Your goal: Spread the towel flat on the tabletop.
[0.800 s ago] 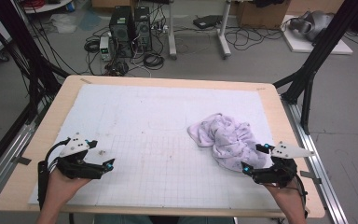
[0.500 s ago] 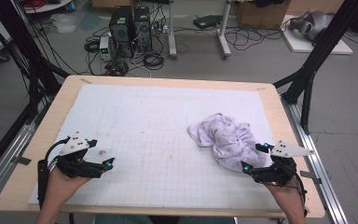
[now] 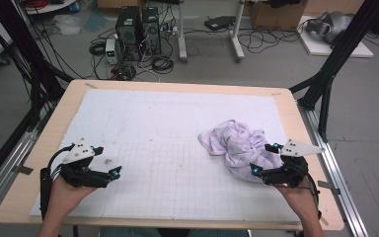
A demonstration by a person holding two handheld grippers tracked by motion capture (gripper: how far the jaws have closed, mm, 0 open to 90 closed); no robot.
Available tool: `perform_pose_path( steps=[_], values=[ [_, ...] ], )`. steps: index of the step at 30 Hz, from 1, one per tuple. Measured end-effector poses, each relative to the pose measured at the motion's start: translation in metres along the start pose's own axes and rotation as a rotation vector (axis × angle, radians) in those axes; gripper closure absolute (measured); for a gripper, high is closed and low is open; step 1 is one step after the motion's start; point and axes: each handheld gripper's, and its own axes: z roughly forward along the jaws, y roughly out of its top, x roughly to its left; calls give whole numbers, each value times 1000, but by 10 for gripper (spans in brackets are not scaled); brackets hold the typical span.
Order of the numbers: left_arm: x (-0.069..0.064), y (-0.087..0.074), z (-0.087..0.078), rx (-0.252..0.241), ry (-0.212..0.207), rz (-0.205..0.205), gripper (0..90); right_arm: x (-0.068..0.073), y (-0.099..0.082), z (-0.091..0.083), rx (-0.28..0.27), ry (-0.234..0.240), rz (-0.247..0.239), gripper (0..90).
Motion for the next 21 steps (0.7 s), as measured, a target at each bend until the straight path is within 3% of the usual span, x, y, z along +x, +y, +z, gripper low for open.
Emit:
perform_pose_path(
  steps=[11,21],
  values=[
    [3,0,-1,-3,-2,-5,94,-11,20,33,51,21,-18,114],
    [3,-1,3,0,-17,-10,94,-28,13,67,184,9,5,141]
  ],
)
